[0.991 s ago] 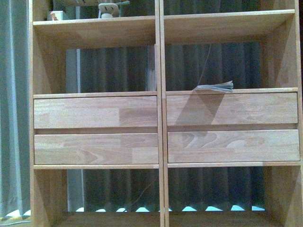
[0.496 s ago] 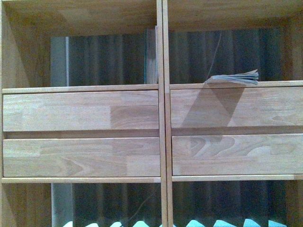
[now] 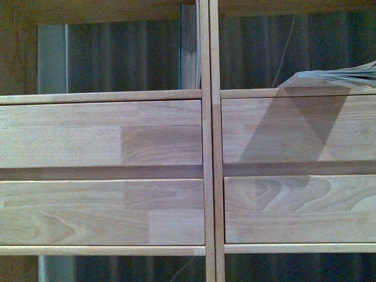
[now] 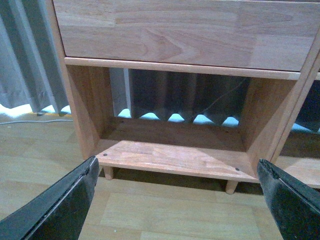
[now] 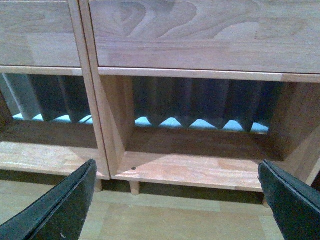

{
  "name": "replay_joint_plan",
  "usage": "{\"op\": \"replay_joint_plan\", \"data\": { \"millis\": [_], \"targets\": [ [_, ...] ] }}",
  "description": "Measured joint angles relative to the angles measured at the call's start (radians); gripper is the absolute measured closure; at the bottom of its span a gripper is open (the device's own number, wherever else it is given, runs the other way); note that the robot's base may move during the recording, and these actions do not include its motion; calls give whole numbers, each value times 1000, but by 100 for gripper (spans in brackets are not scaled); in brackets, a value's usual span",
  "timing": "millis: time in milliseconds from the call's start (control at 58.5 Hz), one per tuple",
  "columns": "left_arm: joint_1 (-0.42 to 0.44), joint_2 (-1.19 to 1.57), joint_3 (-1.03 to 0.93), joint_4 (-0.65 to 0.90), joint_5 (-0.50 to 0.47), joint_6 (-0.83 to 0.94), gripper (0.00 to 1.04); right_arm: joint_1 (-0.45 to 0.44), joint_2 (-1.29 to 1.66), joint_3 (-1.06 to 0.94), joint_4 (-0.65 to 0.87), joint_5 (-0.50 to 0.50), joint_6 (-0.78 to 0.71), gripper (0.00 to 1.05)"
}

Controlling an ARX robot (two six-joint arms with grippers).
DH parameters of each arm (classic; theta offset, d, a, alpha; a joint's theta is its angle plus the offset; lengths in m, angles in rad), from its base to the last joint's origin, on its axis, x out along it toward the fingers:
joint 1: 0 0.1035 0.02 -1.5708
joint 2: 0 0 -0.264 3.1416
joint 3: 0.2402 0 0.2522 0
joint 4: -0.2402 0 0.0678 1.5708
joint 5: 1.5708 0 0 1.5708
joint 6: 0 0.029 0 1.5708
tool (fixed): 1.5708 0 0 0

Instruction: Organize books on shelf

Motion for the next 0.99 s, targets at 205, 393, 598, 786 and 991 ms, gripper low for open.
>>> {"op": "replay_joint_plan", "data": {
  "millis": [205,393,598,786,991],
  "targets": [
    [0,1,0,0,0,0,7,0,0,0,0,0,0,7],
    [0,1,0,0,0,0,7,0,0,0,0,0,0,7],
    [0,0,0,0,0,0,7,0,0,0,0,0,0,7],
    [0,1,0,0,0,0,7,0,0,0,0,0,0,7],
    [0,0,0,0,0,0,7,0,0,0,0,0,0,7]
  ]
}}
